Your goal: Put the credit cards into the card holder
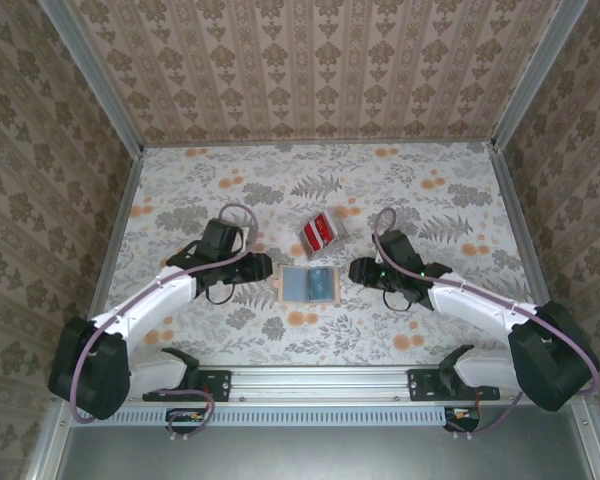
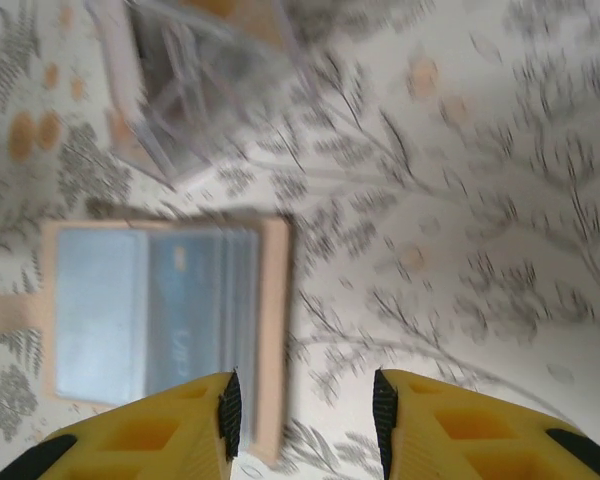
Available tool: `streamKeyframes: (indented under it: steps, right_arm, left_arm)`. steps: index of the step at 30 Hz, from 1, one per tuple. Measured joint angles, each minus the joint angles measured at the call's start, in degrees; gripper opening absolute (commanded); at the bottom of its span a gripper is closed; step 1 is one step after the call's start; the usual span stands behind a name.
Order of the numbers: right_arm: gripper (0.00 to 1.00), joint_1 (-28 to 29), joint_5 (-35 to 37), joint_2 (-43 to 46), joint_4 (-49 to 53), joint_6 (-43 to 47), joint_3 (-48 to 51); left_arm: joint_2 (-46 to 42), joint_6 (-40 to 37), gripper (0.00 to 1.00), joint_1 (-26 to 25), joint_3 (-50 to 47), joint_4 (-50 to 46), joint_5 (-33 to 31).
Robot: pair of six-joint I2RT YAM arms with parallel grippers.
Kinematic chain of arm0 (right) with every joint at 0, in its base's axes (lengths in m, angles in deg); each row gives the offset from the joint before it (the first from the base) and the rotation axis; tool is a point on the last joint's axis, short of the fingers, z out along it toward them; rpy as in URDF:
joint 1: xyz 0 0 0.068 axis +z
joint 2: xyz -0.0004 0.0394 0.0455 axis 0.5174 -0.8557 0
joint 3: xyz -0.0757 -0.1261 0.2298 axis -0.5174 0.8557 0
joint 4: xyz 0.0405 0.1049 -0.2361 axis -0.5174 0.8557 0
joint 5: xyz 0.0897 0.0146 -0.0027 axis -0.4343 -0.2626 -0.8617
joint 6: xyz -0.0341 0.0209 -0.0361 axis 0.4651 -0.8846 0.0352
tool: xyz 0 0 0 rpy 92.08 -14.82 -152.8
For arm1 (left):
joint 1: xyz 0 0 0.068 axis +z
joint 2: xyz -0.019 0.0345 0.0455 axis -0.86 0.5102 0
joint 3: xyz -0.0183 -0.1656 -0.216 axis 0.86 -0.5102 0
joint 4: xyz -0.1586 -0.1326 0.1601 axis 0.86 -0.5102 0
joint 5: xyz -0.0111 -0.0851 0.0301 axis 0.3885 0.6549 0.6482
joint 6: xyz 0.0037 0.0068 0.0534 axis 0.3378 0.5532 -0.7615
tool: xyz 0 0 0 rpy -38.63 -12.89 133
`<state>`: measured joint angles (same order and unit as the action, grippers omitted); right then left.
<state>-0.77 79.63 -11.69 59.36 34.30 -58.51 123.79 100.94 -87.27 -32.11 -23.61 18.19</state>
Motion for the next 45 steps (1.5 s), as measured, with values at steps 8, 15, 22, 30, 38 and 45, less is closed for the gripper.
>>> streamKeyframes:
  steps: [8,15,22,30,38,45]
  right_arm:
    - [0.46,-1.77,-0.02,-12.26,3.87,6.64,-17.86]
    - [0.46,-1.81,0.76,-25.24,9.84,10.73,-31.69]
    - [0.47,-1.81,2.78,-30.82,15.28,13.44,-39.34]
    - [0.48,-1.64,3.28,-36.48,19.26,15.13,-45.77]
    - [0.48,-0.74,5.22,-40.37,23.32,16.57,-50.69]
    - [0.48,-0.17,6.25,-40.52,25.05,17.46,-52.26]
  left_arm:
    - [4.42,-3.26,0.48,3.52,5.81,-1.29,1.60]
    - [12.04,-3.65,0.47,4.04,11.32,3.06,6.43]
    - [22.71,-3.54,0.47,3.93,15.58,8.17,11.52]
    - [29.64,-2.73,0.46,2.78,18.18,12.70,15.17]
    - [35.28,-1.20,0.45,1.97,18.88,16.39,17.05]
    - [39.01,0.39,0.45,-0.94,19.96,18.60,19.45]
